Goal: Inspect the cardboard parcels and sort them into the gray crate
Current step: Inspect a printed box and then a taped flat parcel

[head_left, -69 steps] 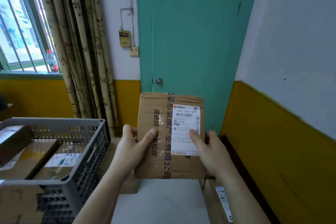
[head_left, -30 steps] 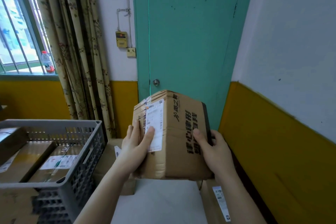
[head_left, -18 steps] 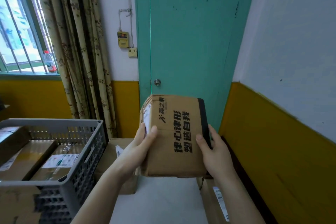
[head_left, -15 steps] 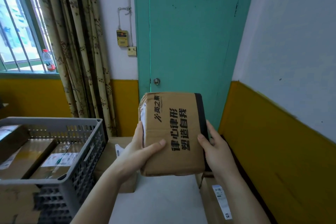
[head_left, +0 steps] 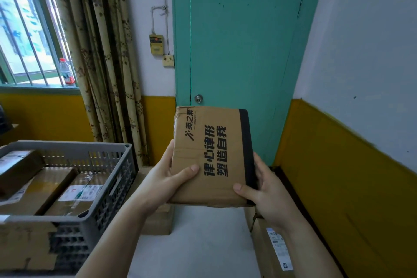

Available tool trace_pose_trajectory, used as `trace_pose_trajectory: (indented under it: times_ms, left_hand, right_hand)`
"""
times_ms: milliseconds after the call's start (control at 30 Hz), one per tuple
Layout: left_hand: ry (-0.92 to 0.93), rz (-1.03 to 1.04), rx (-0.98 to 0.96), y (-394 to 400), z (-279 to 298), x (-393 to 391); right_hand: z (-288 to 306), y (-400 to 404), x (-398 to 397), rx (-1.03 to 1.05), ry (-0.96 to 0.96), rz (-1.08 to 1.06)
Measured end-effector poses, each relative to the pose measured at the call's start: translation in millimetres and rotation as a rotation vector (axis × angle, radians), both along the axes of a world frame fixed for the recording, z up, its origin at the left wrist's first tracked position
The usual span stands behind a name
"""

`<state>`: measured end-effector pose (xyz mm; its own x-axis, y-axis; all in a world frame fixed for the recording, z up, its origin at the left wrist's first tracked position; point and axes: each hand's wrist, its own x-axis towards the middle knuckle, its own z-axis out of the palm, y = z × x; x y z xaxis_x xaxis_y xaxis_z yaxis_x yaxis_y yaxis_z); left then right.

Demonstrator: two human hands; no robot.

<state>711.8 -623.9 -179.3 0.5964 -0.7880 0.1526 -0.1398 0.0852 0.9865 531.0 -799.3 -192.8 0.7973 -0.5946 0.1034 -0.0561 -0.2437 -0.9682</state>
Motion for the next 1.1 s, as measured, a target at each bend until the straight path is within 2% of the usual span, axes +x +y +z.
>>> trace_pose_trajectory:
  times_ms: [133,300,533,700,800,967,1100]
  left_hand:
    - [-0.005,-0.004,0.0,1.8,-0.3,1.7]
    - [0.088,0.079,-0.008,-0.7,-5.4,0.8]
    - [0.049,0.105,0.046,1.3,-12.8,-0.4]
    - [-0.022,0.25,0.084,-2.1,-7.6,-1.6]
    - [-0.072,0.265,0.089,-3.5,-11.6,-5.8]
    - [0.027,0.271,0.091,-1.8,-15.1,-6.6]
    - [-0.072,0.382,0.17,-5.3,-11.2,-7.7]
  right_hand:
    - [4.0,0.4,2.8,-0.024,-0.015,-0.039]
    - [13.8,4.5,8.4,-0.117,-0.013,-0.123]
    - [6.2,5.4,6.3,-0.046,-0.025,-0.176]
    - [6.2,3.6,8.4,-0.221,0.024,-0.23]
    - [2.7,2.2,6.1,-0.187,-0.007,-0.225]
    - [1.5,2.2,4.9,-0.124,-0.052,-0.264]
    - [6.5,2.9,8.5,-0.271,-0.041,-0.36]
